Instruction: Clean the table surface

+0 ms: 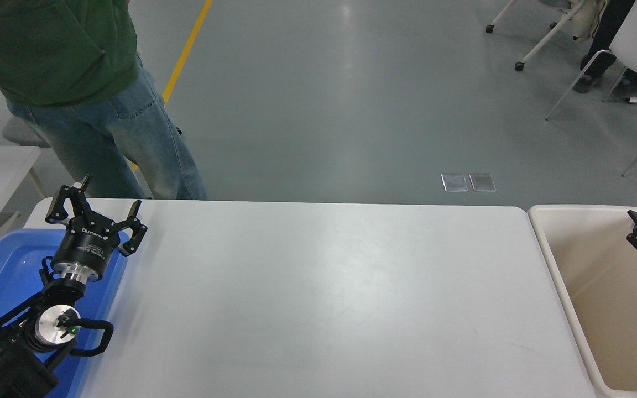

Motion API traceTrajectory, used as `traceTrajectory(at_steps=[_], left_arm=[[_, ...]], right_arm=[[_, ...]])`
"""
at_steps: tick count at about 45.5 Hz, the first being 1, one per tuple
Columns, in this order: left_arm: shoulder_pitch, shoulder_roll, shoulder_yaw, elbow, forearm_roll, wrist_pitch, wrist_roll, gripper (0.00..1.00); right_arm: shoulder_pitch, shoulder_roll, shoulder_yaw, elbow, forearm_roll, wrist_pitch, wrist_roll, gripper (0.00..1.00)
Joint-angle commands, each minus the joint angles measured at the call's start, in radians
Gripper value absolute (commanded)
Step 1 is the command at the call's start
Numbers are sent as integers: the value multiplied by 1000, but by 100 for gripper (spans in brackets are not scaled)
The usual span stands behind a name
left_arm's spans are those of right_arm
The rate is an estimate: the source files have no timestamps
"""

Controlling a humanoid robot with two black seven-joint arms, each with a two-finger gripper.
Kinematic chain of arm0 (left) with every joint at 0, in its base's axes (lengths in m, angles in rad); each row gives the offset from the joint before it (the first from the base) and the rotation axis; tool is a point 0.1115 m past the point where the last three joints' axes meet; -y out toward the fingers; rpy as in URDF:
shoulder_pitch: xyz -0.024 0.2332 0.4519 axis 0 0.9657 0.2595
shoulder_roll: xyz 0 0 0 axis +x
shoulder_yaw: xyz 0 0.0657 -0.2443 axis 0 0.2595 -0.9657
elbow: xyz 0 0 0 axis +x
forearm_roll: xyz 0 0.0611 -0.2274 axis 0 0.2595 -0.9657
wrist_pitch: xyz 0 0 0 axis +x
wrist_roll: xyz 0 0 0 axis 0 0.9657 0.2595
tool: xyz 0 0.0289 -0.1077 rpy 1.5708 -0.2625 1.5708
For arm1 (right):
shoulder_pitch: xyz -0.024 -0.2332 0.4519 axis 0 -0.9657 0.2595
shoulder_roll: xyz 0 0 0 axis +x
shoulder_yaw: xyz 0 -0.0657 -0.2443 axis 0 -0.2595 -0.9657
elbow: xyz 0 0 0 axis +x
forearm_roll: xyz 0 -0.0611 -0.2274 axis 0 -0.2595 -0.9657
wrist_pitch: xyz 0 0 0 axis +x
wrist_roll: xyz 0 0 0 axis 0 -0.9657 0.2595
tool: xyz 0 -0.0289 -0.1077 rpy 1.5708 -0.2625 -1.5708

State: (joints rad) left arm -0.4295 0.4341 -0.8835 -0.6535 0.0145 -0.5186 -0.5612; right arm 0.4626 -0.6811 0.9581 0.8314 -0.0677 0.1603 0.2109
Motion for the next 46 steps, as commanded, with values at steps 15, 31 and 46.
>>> traceTrajectory(at_steps=[15, 31, 46], left_arm=[[0, 0, -2, 0, -1, -1, 0, 99], [1, 0, -2, 0, -1, -1, 0, 99], [1, 0, -2, 0, -1, -1, 0, 99]], right_arm=[[-48, 302, 70, 147, -15, 2, 54, 99], [-5, 457, 67, -34, -121, -4, 110, 99], [8, 459, 54, -43, -121, -5, 122, 99]])
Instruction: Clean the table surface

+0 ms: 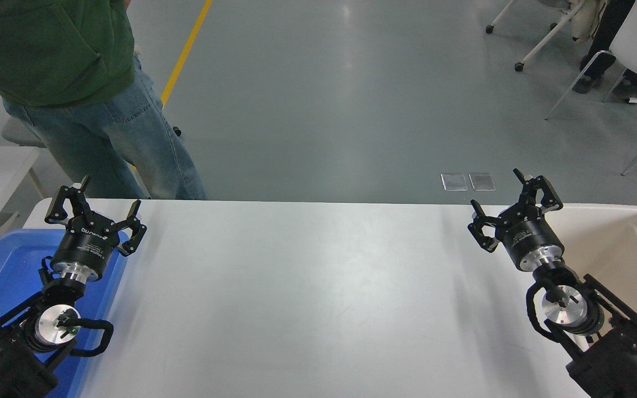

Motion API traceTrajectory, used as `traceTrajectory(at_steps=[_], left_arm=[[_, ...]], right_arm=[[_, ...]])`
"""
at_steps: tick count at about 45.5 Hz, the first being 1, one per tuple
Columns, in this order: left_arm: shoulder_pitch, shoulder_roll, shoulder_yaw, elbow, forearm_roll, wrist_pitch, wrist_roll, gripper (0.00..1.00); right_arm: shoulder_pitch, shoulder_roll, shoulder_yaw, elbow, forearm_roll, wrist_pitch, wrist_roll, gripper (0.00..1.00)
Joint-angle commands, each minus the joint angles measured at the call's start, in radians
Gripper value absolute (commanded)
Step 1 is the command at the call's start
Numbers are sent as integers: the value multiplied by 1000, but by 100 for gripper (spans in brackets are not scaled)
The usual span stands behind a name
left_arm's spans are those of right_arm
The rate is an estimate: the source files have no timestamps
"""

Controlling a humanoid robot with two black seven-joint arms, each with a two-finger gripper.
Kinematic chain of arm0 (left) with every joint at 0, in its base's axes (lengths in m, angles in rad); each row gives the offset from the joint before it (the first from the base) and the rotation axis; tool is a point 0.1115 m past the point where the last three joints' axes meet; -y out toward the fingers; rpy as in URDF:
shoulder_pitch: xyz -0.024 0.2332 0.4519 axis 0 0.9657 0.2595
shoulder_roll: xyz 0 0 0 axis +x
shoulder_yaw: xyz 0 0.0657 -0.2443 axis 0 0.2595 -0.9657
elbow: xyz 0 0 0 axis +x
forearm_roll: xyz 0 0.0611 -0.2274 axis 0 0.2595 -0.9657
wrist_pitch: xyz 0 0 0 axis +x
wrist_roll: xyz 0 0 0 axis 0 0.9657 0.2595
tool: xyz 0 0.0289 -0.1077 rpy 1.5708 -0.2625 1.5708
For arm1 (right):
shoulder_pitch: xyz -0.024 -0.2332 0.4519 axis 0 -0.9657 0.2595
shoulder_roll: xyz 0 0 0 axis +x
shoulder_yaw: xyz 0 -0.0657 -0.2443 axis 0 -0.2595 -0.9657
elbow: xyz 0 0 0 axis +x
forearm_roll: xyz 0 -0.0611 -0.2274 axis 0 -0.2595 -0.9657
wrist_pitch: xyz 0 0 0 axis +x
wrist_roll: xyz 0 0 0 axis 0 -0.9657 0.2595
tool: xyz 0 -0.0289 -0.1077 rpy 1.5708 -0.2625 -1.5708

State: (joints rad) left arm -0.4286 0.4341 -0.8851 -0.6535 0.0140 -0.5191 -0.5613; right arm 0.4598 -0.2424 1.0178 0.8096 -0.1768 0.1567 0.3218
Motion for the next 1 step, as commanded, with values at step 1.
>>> traceTrajectory(at_steps=[1], left_arm=[[1, 0, 0, 0, 1, 1, 0, 99]], right_arm=[[11, 20, -5, -21, -12, -2, 11, 99]])
